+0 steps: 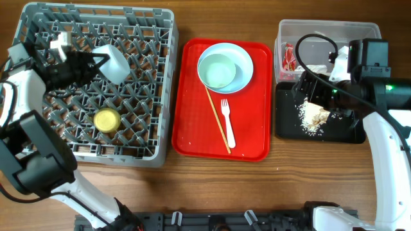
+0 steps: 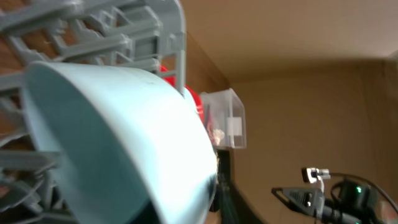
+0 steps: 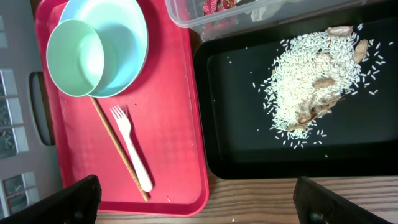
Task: Sort waste into correct bins and load items into the dishwasher rack
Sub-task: 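Move the left gripper to the green bowl on the white plate and grasp it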
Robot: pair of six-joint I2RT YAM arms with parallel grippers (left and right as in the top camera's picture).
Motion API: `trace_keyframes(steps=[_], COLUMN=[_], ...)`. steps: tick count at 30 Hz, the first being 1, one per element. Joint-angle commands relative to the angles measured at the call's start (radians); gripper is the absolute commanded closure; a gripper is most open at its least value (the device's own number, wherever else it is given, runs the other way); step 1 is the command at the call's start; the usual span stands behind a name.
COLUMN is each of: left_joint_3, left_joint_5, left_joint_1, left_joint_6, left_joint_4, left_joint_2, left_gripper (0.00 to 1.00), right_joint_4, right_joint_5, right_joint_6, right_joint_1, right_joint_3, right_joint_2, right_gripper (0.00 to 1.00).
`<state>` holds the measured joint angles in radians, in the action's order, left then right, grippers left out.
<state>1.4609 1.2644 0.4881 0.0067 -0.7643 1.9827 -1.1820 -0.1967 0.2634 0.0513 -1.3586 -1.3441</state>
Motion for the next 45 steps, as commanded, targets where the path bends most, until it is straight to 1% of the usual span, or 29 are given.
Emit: trace_keyframes(steps=[1,3,5,6,7,8,9,11,15,16,18,23,26,30,32,33,35,36,39,40,41,45], left_joint_3=[0.012,0.012,0.012,0.012,0.012,0.012,0.012,0.012,0.012,0.012,0.012,0.031,0.034,0.034,0.034,0.034,0.034,0.034,0.034,0.034,0.034,0.034], left_joint_5=[-0.036,-0.061,-0.097,-0.128,-0.168,-0.208,-0.240,-0.272,-0.269,-0.259,-0.231,-0.222,-0.237,-0.345,-0.424,-0.455,-0.538,-0.596,-0.686,-0.718,-0.761,-0.906], left_joint_1=[0.029,0.045,0.061,0.069,0.076,0.083,0.090,0.106,0.140,0.149,0.157,0.148,0.111,0.002,-0.092,-0.127,-0.236,-0.319,-0.455,-0.502,-0.560,-0.736], left_joint_6=[0.016,0.016,0.016,0.016,0.016,0.016,0.016,0.016,0.010,0.002,0.001,0.001,0.001,0.001,0.001,0.001,0.001,0.001,0.001,0.001,0.001,0.002], left_joint_4=[-0.019,-0.034,-0.050,-0.063,-0.074,-0.086,-0.098,-0.116,-0.120,-0.121,-0.120,-0.111,-0.089,-0.081,-0.070,-0.063,-0.036,-0.009,0.053,0.080,0.115,0.235], left_joint_2=[0.013,0.013,0.013,0.013,0.013,0.013,0.013,0.013,0.006,-0.003,-0.023,-0.134,-0.214,-0.301,-0.333,-0.339,-0.345,-0.344,-0.338,-0.333,-0.327,-0.291], left_gripper=[0.73,0.71,0.68,0.63,0.57,0.53,0.51,0.44,0.43,0.40,0.39,0.37,0.35,0.33,0.31,0.28,0.29,0.29,0.28,0.26,0.22,0.15], right_joint_4=[-0.001,-0.001,-0.001,-0.001,-0.001,-0.001,0.000,0.000,0.002,0.002,0.003,0.011,0.010,0.011,0.011,0.010,0.010,0.007,-0.007,-0.013,-0.017,-0.021], right_joint_5=[0.021,0.021,0.021,0.021,0.021,0.021,0.021,0.021,0.021,0.021,0.021,0.026,0.085,0.131,0.137,0.145,0.145,0.144,0.144,0.144,0.144,0.144], right_joint_6=[-0.005,-0.005,-0.006,-0.005,-0.005,-0.005,-0.005,-0.005,-0.005,-0.005,-0.005,-0.001,0.012,0.032,0.043,0.060,0.081,0.080,0.078,0.078,0.077,0.077], right_joint_1=[0.003,0.003,0.003,0.003,0.003,0.003,0.003,0.003,0.003,0.003,0.003,0.003,0.003,0.004,0.009,0.014,0.032,0.058,0.098,0.111,0.123,0.137], right_joint_3=[-0.018,-0.018,-0.018,-0.018,-0.018,-0.018,-0.018,-0.018,-0.018,-0.018,-0.018,-0.018,-0.018,-0.018,-0.018,-0.018,-0.018,-0.018,-0.018,-0.018,-0.018,-0.018], right_joint_2=[0.008,0.008,0.008,0.008,0.008,0.008,0.008,0.008,0.008,0.008,0.008,0.008,0.008,0.008,0.008,0.008,0.008,0.008,0.008,0.008,0.008,0.008], right_gripper=[0.00,0.00,0.00,0.00,0.00,0.01,0.00,0.00,0.00,0.00,0.00,0.00,0.00,0.00,0.00,0.00,0.00,0.00,0.00,0.00,0.00,0.00])
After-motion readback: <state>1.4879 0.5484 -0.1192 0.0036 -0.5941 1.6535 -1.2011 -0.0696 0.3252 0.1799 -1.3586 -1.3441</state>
